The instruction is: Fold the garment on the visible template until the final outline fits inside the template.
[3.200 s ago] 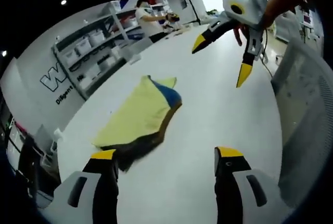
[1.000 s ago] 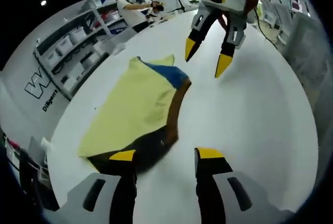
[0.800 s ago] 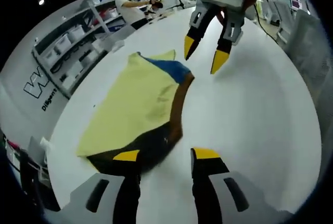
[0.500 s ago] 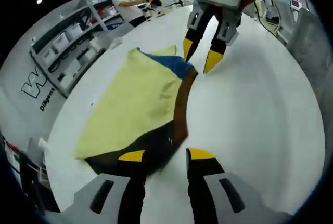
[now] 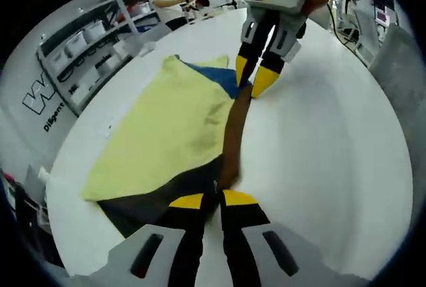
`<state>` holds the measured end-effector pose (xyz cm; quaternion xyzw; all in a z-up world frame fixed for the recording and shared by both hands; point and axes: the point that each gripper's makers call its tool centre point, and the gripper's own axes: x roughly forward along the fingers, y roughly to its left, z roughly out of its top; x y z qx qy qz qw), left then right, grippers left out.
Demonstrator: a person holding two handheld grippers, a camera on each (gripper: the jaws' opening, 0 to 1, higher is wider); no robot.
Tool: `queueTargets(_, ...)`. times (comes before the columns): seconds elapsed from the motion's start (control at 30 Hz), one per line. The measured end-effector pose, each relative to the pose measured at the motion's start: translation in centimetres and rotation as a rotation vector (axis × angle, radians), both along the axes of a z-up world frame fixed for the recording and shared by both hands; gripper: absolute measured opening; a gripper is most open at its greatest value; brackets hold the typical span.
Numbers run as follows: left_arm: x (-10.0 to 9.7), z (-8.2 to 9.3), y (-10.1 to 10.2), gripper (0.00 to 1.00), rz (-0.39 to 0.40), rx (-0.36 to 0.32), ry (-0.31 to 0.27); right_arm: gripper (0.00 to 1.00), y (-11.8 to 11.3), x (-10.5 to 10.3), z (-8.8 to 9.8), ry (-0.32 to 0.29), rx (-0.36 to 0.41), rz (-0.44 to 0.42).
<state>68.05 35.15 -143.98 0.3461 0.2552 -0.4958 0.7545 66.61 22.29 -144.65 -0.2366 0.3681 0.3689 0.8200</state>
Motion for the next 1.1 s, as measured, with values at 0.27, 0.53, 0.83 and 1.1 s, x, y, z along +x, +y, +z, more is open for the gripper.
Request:
queueTargets(0.27, 0.4, -0.2, 0.5, 0.00, 0.062, 0.009, 0.043, 0.00, -0.1, 0.0, -0.2, 0.026, -0.008, -0.053)
queueTargets(0.53, -0.7, -0.1, 0.9, 0.00, 0.043, 0.062, 0.068, 0.00, 0.0, -1.5, 0.6, 0.096, 0.000, -0.073)
queueTargets(0.83, -4.5, 0.4, 1.1, 0.00, -0.015, 0.107, 0.119, 0.00, 0.2, -5.2, 1.0, 0.170, -0.015, -0.006)
queueTargets(1.1, -6.3, 0.5, 1.5, 0.00, -0.006, 0.120, 0.155, 0.00, 0.6, -7.5, 1.6, 0.209, -0.019, 0.015)
